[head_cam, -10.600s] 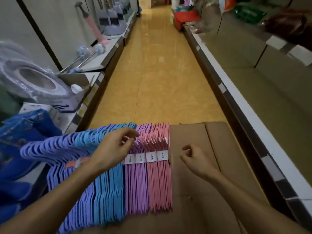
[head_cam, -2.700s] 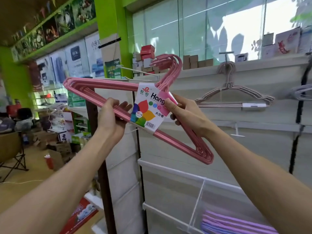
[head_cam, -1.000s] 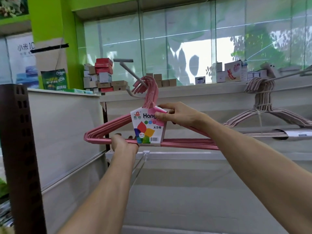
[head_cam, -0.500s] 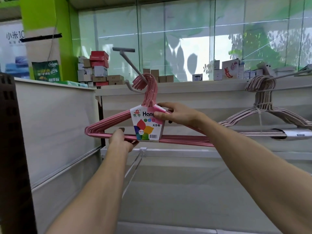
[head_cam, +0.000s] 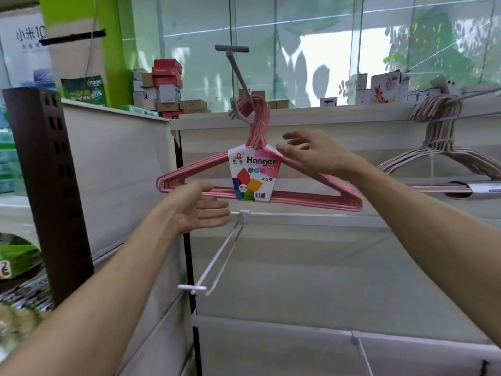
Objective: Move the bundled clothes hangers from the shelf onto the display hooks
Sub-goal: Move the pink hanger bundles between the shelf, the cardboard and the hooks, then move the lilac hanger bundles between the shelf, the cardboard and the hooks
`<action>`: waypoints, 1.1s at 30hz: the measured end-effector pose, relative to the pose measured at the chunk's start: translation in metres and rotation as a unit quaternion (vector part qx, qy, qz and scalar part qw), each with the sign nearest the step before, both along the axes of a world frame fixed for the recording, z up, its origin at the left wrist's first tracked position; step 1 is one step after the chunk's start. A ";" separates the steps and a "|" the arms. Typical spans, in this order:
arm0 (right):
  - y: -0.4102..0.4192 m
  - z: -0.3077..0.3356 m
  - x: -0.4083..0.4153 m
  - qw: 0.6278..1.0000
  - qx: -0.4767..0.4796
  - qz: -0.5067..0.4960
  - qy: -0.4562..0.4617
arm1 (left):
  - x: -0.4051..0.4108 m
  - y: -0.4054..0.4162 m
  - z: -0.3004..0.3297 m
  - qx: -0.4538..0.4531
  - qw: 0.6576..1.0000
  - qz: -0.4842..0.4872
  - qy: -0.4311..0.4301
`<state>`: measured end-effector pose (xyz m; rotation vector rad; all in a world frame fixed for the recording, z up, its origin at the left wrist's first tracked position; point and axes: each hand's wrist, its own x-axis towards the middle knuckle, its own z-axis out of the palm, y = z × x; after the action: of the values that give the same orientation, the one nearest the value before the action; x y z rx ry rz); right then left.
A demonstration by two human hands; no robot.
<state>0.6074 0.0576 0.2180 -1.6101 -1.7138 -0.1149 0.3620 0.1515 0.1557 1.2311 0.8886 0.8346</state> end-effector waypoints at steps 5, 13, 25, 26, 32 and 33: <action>-0.021 -0.012 -0.013 0.997 0.070 -0.017 0.036 | -0.006 -0.028 0.001 0.192 0.979 -0.027 0.061; -0.078 -0.019 -0.020 0.989 0.117 -0.076 0.047 | 0.007 -0.070 -0.002 0.473 0.869 -0.091 0.113; -0.266 -0.034 0.028 0.969 0.173 -0.158 0.077 | 0.085 -0.214 -0.025 0.672 0.709 -0.212 0.019; -0.286 -0.037 0.033 0.967 0.176 -0.167 0.075 | 0.095 -0.230 -0.027 0.675 0.703 -0.225 0.003; -0.416 -0.051 0.065 0.946 0.192 -0.257 0.057 | 0.166 -0.336 -0.045 0.669 0.670 -0.317 -0.060; -0.439 -0.053 0.071 0.940 0.195 -0.274 0.055 | 0.178 -0.354 -0.048 0.666 0.665 -0.331 -0.068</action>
<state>0.6787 -0.3813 0.1651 -1.7011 -1.0350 -0.5876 0.5404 -0.2023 0.1082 2.4790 -0.5746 0.9044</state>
